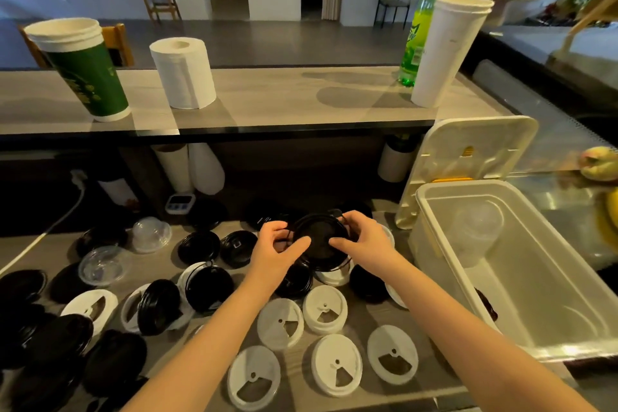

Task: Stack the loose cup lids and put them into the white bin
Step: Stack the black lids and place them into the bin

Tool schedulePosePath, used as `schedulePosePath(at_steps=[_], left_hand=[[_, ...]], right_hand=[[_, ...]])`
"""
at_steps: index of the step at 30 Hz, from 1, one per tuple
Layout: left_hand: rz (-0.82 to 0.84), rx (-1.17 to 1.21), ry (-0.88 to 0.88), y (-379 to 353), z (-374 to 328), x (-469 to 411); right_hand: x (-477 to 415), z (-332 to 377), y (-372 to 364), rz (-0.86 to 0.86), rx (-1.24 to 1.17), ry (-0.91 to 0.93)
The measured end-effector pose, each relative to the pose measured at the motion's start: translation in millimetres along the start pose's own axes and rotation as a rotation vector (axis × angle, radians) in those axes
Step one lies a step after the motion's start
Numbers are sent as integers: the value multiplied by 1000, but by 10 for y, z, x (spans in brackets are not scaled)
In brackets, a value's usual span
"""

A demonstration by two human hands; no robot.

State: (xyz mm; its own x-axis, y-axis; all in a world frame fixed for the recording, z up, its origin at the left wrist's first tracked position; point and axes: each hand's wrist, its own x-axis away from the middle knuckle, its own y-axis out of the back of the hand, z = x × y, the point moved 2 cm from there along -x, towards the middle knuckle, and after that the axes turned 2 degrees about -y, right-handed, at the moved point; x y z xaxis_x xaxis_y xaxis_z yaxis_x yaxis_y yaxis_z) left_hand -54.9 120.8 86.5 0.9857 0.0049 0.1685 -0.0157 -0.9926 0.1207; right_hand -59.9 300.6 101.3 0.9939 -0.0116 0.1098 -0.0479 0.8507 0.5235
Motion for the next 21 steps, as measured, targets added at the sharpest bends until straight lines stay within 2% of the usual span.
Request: schedulePosePath(at_steps=[3,6,9,12,17,21], left_hand=[[5,117,262,42,-73,-25],[98,141,470,-45,-160,-12],[124,191,520,-212,-241,-5],[92,328,530,-348,-296,-10],[52,398,461,-549,-280,-5],[-4,364,305,-638,-283,2]], right_hand=[[32,56,156,-128,229,207],[81,123,225,-163,448,443],[110,125,217,-139,687,741],[130,117,276,-159,706,873],[118,-62,422,-66,717,933],[163,-187,629,21,614,761]])
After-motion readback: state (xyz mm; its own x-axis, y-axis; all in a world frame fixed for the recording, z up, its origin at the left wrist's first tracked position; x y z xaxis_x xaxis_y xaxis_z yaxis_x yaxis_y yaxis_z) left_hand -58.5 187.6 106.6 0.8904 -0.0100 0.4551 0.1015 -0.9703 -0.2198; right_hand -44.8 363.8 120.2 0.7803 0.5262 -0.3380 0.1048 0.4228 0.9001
